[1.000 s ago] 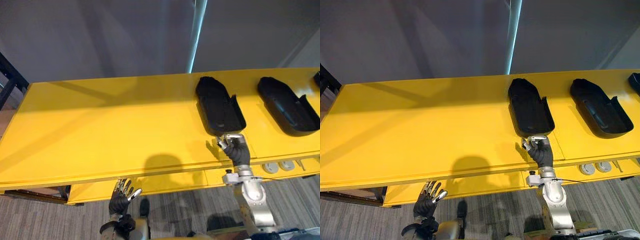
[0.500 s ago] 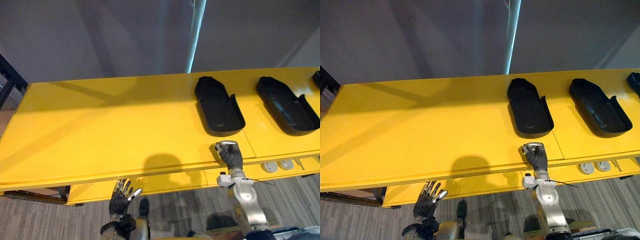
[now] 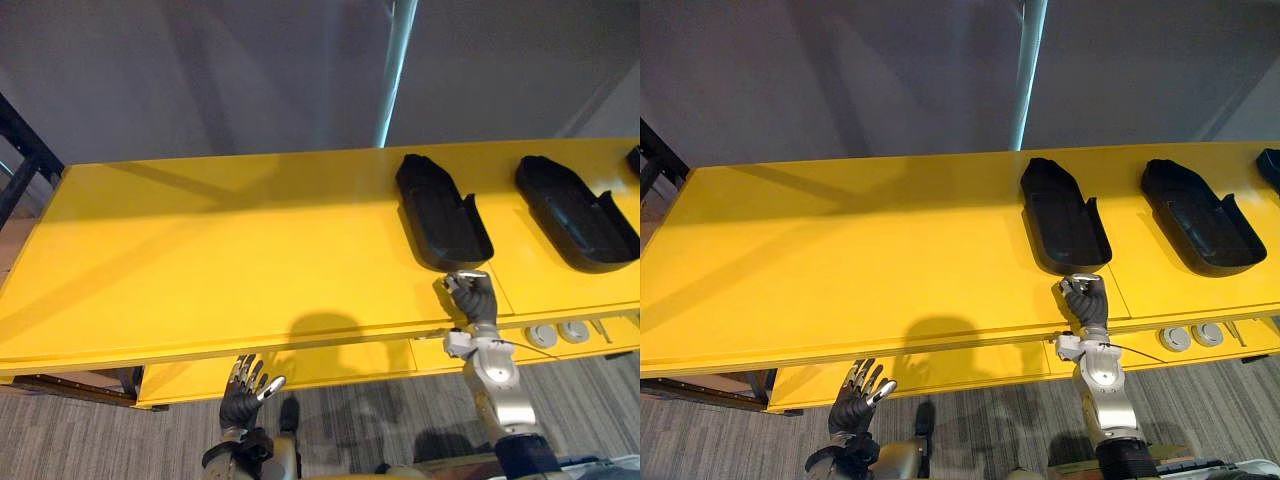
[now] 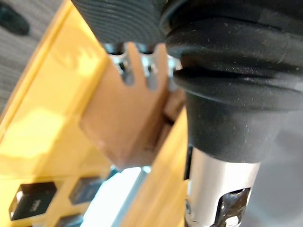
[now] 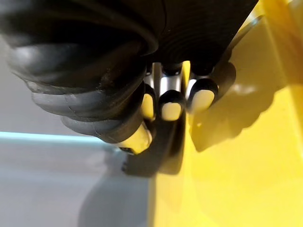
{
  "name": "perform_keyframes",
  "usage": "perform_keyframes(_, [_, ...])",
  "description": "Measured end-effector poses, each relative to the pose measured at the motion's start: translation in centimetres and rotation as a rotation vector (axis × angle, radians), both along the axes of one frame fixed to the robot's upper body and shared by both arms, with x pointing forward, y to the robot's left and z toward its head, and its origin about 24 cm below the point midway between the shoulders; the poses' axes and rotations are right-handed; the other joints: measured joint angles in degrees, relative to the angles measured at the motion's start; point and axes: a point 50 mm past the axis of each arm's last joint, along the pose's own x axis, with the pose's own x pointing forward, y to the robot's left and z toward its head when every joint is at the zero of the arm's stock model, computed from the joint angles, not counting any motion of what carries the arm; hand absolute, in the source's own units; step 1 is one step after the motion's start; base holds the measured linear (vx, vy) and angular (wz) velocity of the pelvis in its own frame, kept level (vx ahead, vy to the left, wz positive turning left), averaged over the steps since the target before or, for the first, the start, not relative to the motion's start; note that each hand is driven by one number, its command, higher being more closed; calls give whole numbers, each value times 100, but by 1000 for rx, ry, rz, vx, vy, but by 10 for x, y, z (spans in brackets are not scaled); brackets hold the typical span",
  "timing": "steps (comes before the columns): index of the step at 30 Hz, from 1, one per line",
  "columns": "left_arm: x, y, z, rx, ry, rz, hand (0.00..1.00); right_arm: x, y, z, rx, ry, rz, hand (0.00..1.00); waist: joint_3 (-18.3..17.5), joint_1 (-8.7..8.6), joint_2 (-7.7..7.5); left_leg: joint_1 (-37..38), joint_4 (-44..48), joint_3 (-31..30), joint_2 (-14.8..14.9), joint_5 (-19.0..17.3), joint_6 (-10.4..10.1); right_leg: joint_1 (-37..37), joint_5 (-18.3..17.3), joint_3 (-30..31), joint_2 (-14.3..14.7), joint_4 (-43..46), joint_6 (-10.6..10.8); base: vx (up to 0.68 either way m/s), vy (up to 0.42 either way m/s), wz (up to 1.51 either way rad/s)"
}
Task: Walk over and take plastic housings, then place them on the shelf
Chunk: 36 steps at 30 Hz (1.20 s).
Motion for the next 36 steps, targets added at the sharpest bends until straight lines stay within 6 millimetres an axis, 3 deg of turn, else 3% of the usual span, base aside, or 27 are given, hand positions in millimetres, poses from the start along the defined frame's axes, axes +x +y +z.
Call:
perform_keyframes(8, [1, -1, 2, -4, -17, -12, 0, 12, -3, 6, -44, 1, 22, 100, 1, 118, 121, -16, 3, -110, -8, 30, -1, 11, -47, -119, 2, 22, 7, -22, -12, 7])
perform_keyframes(28, [7, -1, 9, 22, -82, -80, 0, 38, -1, 13, -77, 11, 18, 100, 1, 295, 126, -21, 2, -109, 41, 27, 12, 20, -56, -157, 5, 84, 50, 1, -3, 1])
perform_keyframes(31, [7, 0, 9, 22, -84, -74, 0, 32, 0, 15, -96, -7, 22, 100, 1, 286, 126, -45, 1, -116, 33, 27, 12, 18, -64, -210, -1, 63, 50, 8, -17, 6])
perform_keyframes(36, [5, 5, 9, 13, -92, -6, 0, -8, 13, 39, -98, -179, 31, 100, 2, 227, 95, -122, 2, -64, 42, 20, 22, 0, -59, -232, 5, -80, 57, 39, -18, 1])
